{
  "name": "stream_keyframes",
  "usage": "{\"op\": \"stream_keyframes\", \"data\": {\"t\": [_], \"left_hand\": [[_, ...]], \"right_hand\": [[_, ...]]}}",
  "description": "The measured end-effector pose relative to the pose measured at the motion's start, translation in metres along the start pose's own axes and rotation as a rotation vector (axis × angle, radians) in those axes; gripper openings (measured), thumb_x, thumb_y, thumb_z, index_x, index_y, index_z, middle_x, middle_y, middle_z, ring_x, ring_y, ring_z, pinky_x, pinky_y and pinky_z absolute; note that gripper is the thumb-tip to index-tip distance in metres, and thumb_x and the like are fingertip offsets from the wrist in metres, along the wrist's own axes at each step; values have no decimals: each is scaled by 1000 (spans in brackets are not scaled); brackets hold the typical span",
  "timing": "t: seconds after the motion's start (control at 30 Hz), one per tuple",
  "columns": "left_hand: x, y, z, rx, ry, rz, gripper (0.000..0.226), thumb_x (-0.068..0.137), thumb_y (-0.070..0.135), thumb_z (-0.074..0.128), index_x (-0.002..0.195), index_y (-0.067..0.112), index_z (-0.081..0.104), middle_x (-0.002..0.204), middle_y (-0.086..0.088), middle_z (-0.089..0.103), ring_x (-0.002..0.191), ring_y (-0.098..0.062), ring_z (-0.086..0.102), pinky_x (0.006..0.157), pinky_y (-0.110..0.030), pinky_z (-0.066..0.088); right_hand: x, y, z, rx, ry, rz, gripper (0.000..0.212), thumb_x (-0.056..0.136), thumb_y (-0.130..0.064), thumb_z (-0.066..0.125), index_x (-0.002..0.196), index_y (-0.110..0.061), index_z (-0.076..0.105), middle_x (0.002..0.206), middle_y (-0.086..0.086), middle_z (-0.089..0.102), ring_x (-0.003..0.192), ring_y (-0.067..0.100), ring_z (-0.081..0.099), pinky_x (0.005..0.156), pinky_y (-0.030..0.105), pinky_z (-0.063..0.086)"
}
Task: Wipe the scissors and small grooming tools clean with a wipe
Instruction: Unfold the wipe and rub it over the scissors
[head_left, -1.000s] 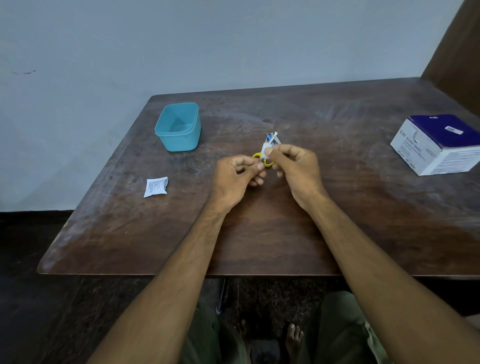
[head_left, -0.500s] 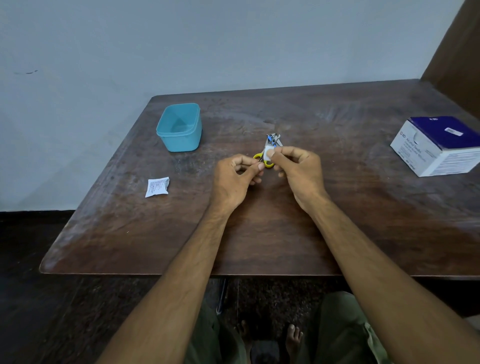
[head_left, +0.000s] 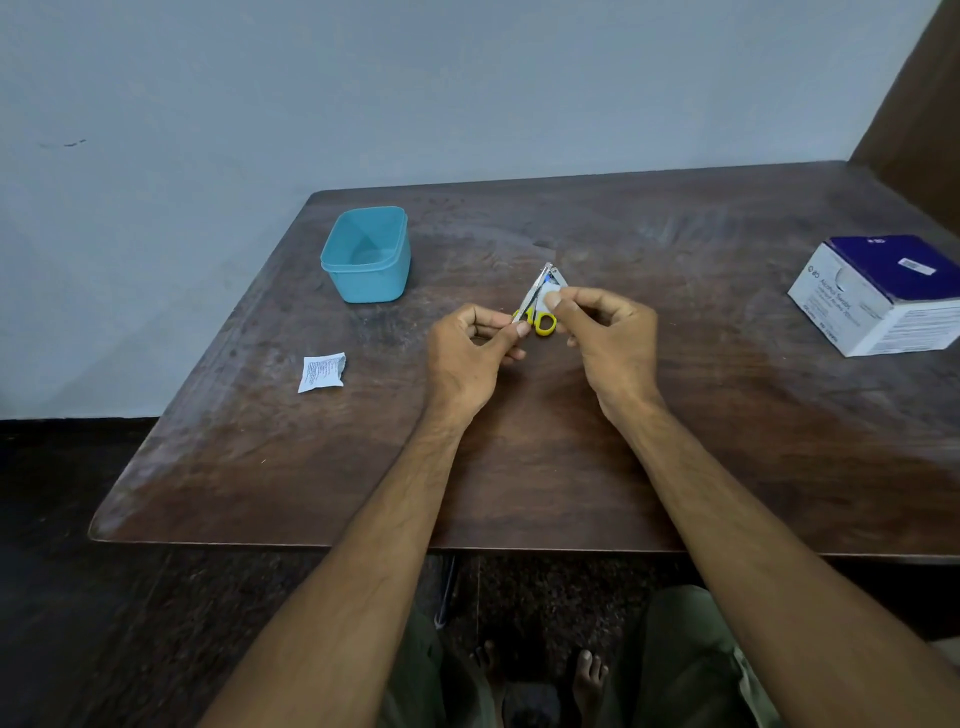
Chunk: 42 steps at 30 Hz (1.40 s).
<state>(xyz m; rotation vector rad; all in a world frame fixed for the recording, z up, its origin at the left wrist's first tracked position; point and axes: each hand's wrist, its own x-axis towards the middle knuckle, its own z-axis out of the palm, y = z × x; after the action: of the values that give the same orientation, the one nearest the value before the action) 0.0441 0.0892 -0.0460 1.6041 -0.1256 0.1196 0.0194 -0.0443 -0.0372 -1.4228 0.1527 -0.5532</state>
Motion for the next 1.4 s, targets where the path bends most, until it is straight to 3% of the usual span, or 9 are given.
{"op": "stream_keyframes", "data": {"t": [0.17, 0.37, 0.6, 0.87, 1.0, 1.4], "left_hand": [[0, -1, 1, 49, -14, 14, 11, 80, 10, 76, 83, 10, 66, 76, -6, 71, 58, -15, 70, 52, -19, 53], [1, -2, 3, 32, -31, 10, 13, 80, 6, 76, 79, 11, 63, 76, -11, 69, 54, -14, 67, 51, -22, 54], [0, 0, 3, 63, -45, 12, 12, 80, 7, 75, 84, 5, 64, 75, -10, 69, 55, -13, 67, 53, -25, 56], [-1, 2, 0, 25, -14, 2, 15, 82, 6, 74, 89, -3, 64, 74, -8, 68, 54, -10, 66, 53, -19, 54], [-2, 2, 1, 17, -18, 2, 15, 82, 5, 73, 89, -4, 63, 73, -8, 67, 52, -9, 65, 52, -19, 53], [-1, 1, 2, 40, -55, 25, 13, 80, 5, 75, 79, 10, 63, 73, -5, 68, 53, -11, 66, 52, -22, 55]], "right_hand": [[-1, -1, 4, 11, 49, -4, 10, 82, -12, 76, 89, -6, 75, 71, 4, 70, 54, 1, 59, 52, 14, 45], [1, -1, 5, 41, 14, 26, 6, 83, -13, 75, 80, -18, 75, 61, -7, 68, 55, 3, 57, 51, 16, 45], [8, 2, 3, 193, -1, 106, 4, 84, -14, 74, 81, -15, 76, 64, -2, 69, 56, 5, 56, 51, 18, 43], [10, 3, -5, 251, -21, 169, 12, 85, -14, 71, 75, -19, 77, 66, -4, 68, 58, 5, 56, 51, 18, 41], [9, 5, -4, 199, -48, 144, 7, 84, -16, 73, 79, -18, 77, 70, -3, 70, 59, 4, 56, 51, 17, 42], [8, 5, 2, 129, -33, 97, 5, 86, -14, 72, 86, -12, 75, 67, -3, 69, 57, 3, 57, 51, 17, 42]]}}
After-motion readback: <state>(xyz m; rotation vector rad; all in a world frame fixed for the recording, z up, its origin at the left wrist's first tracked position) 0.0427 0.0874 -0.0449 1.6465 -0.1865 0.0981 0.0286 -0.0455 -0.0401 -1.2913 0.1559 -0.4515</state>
